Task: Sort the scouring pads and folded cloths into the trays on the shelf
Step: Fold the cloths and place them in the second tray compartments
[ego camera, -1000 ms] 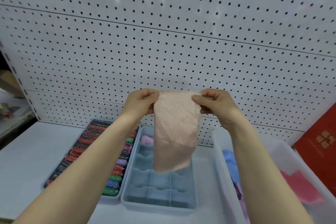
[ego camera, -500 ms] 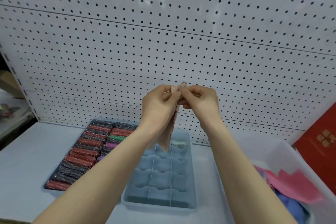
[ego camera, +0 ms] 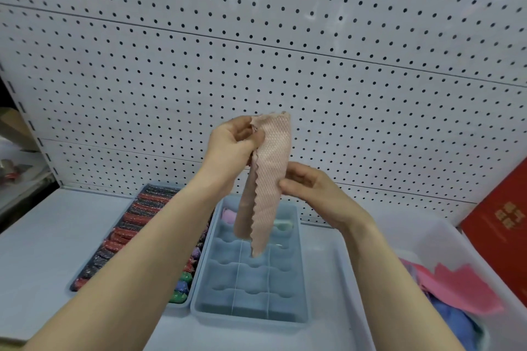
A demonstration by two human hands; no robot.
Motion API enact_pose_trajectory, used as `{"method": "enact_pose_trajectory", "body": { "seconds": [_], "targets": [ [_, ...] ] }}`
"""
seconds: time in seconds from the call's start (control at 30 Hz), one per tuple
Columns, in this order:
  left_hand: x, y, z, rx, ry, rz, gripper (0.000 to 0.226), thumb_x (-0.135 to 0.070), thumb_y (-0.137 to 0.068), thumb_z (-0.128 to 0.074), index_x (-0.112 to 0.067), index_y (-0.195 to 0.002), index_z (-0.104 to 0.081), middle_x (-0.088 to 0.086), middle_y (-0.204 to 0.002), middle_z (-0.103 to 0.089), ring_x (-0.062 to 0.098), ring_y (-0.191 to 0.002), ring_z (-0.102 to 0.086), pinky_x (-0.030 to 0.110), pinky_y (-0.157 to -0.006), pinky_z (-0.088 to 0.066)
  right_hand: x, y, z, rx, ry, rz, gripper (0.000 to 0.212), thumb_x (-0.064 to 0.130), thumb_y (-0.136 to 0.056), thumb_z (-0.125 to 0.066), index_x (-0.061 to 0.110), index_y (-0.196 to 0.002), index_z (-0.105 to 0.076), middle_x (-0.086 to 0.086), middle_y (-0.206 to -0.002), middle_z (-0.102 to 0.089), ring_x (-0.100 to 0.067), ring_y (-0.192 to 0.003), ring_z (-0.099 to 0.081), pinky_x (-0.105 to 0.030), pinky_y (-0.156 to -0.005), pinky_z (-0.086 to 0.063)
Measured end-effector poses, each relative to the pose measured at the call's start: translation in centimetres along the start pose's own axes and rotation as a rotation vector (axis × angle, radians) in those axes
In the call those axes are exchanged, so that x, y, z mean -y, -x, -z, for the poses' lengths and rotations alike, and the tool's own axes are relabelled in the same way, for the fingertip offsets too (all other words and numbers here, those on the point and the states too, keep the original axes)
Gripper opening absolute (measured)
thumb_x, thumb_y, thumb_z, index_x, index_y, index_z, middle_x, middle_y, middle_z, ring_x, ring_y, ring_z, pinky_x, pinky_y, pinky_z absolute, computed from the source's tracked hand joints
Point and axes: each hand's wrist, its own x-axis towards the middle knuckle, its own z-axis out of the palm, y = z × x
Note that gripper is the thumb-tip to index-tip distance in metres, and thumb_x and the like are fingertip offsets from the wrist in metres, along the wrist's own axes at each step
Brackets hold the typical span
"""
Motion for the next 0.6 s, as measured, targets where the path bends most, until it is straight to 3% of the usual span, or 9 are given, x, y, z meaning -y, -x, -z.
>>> {"method": "enact_pose_trajectory", "body": {
  "seconds": [0.1, 0.23, 0.3, 0.4, 0.47, 0.53, 0.6],
  "targets": [
    [-0.2, -0.4, 0.2, -0.016, 0.067, 0.054, 0.017, -0.001, -0.095, -0.055, -0.012, -0.101, -0.067, -0.003, -0.086, -0.072, 0.011, -0.076, -0.069, 0.026, -0.066, -0.057, 0.0, -0.1, -1.2, -0.105, -0.102, 0.032, 0.029, 0.013, -0.087, -0.068, -0.001, -0.112, -0.069, -0.018, -0.107, -0.072, -0.027, -0.096, -0.070, -0.036, -0.088, -0.055],
    [1.7, 0.3, 0.8, 0.067, 0.057, 0.337, 0.028, -0.028, -0.099, -0.054, -0.003, -0.106, -0.065, 0.008, -0.096, -0.074, 0.021, -0.088, -0.072, 0.030, -0.080, -0.058, -0.4, -0.3, -1.6, -0.262, -0.113, -0.002, 0.016, 0.010, -0.088, -0.069, -0.001, -0.099, -0.072, -0.016, -0.090, -0.074, -0.023, -0.077, -0.070, -0.031, -0.070, -0.057],
    [3.6, 1.6, 0.9, 0.152, -0.040, 0.421, 0.026, -0.023, -0.094, -0.062, -0.001, -0.108, -0.066, 0.013, -0.100, -0.074, 0.023, -0.092, -0.072, 0.030, -0.083, -0.058, -0.9, -0.1, -1.6, -0.315, -0.103, -0.039, 0.013, 0.011, -0.088, -0.070, 0.001, -0.096, -0.073, -0.016, -0.087, -0.075, -0.023, -0.073, -0.071, -0.029, -0.065, -0.056],
    [5.6, 2.7, 0.5, 0.126, -0.059, 0.408, 0.025, 0.000, -0.087, -0.067, 0.002, -0.112, -0.065, 0.014, -0.092, -0.073, 0.017, -0.078, -0.072, 0.027, -0.072, -0.060, -1.9, 0.0, -1.5, -0.362, -0.099, -0.125, 0.011, 0.012, -0.089, -0.070, 0.003, -0.095, -0.072, -0.014, -0.085, -0.075, -0.022, -0.072, -0.070, -0.030, -0.064, -0.054],
    [5.9, 2.9, 0.2, 0.090, -0.076, 0.368, 0.023, 0.005, -0.086, -0.066, 0.000, -0.109, -0.066, 0.009, -0.086, -0.071, 0.009, -0.065, -0.070, 0.021, -0.062, -0.058, -2.2, 0.1, -1.3, -0.353, -0.107, -0.161, 0.012, 0.010, -0.091, -0.067, 0.004, -0.100, -0.071, -0.014, -0.088, -0.075, -0.022, -0.075, -0.071, -0.032, -0.066, -0.055],
    [5.7, 2.7, 0.1, 0.080, -0.085, 0.278, 0.022, 0.008, -0.086, -0.065, -0.009, -0.100, -0.069, 0.006, -0.088, -0.069, 0.010, -0.067, -0.069, 0.022, -0.063, -0.057, -1.9, 0.0, -1.1, -0.339, -0.124, -0.123, 0.017, 0.004, -0.091, -0.064, 0.005, -0.107, -0.072, -0.015, -0.091, -0.075, -0.025, -0.080, -0.072, -0.034, -0.070, -0.057],
    [5.2, 2.3, 0.0, 0.060, -0.066, 0.151, 0.028, 0.012, -0.084, -0.064, -0.015, -0.090, -0.070, 0.001, -0.090, -0.069, 0.016, -0.076, -0.069, 0.028, -0.069, -0.059, -1.0, -0.2, -0.8, -0.347, -0.141, -0.022, 0.020, -0.003, -0.090, -0.062, 0.007, -0.101, -0.075, -0.014, -0.094, -0.075, -0.025, -0.085, -0.071, -0.034, -0.076, -0.058]
  ]
}}
